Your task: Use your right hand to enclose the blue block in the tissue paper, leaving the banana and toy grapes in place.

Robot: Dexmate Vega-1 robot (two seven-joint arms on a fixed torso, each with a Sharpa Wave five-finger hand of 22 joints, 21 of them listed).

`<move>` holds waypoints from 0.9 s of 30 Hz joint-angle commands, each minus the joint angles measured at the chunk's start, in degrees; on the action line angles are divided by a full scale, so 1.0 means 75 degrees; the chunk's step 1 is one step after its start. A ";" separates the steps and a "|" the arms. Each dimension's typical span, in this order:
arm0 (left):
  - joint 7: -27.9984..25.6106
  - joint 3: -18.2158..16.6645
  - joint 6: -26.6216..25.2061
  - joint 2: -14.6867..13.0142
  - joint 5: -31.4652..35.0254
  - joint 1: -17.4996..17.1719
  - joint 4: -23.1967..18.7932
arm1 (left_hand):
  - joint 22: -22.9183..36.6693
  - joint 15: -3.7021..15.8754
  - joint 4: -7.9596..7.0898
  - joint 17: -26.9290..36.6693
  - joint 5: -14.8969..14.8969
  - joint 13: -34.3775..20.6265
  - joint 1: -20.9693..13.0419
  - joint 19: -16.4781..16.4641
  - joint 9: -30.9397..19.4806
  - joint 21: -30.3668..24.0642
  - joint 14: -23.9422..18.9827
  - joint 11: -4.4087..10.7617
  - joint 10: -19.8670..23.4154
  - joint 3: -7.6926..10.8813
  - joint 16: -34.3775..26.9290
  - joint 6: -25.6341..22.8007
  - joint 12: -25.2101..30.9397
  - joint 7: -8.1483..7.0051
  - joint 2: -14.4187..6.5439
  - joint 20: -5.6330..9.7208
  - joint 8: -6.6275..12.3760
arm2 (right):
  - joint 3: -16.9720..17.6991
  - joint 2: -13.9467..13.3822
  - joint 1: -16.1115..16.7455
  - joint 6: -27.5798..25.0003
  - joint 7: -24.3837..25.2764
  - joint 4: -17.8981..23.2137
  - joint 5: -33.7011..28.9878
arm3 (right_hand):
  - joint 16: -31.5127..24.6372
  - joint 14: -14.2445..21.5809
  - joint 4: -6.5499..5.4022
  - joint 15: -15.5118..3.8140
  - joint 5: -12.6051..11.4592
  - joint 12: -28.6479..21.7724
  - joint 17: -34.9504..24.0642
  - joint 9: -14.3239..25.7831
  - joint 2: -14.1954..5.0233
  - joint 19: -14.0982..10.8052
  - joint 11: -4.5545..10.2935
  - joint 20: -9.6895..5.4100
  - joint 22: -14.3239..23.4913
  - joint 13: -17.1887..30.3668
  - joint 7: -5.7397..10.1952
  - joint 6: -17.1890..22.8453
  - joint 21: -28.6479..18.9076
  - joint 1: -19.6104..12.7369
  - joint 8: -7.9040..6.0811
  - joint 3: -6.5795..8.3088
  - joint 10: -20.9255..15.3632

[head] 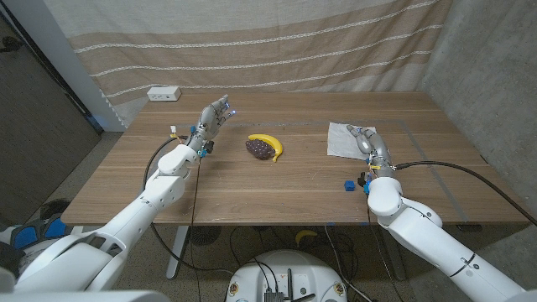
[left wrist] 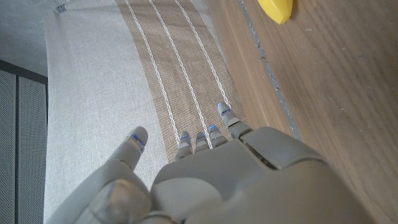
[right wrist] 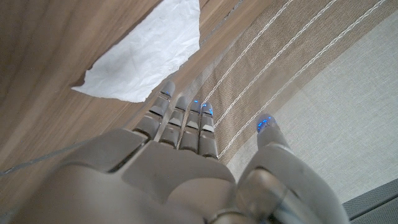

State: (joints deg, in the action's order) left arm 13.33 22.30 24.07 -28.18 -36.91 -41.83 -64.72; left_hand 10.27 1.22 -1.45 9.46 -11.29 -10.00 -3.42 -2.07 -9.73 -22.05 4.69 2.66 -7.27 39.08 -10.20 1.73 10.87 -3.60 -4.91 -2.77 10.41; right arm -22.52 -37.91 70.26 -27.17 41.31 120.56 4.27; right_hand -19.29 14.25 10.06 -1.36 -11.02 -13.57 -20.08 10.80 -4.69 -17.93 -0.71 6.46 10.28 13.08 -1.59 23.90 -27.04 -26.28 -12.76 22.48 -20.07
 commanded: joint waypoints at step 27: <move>0.0120 0.0116 0.0102 0.0045 0.0094 0.0030 -0.0031 | 0.0039 0.0002 0.0164 0.0042 -0.0011 -0.0034 0.0044 -0.0044 -0.0029 0.0032 -0.0041 0.0017 0.0038 0.0013 -0.0020 -0.0104 0.0048 -0.0052 -0.0192 -0.0083 0.0025 | -0.0783 -0.0389 0.0437 -0.3778 0.0227 0.1978 -0.1568 | -0.0114 0.0053 0.0048 -0.0183 0.0026 -0.0091 -0.0088 0.0039 0.0162 -0.0206 0.0055 -0.0098 0.0033 0.0061 0.0113 0.0402 0.0049 -0.0635 -0.0123 0.0073 -0.0243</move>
State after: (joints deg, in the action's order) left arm 14.27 23.05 24.74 -27.72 -36.37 -41.18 -64.04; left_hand 10.26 1.03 -0.52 9.46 -11.29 -9.99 -3.42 -2.28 -9.73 -21.95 4.49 2.65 -7.28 39.05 -10.20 1.29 10.87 -3.76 -4.91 -2.97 10.40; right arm -26.41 -39.87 72.73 -48.70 43.11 131.47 -4.94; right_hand -19.94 14.23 10.36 -1.96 -11.03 -14.00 -20.62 10.79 -4.15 -18.84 -0.31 5.51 10.27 13.45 -0.81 26.31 -26.62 -30.70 -13.19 22.78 -21.51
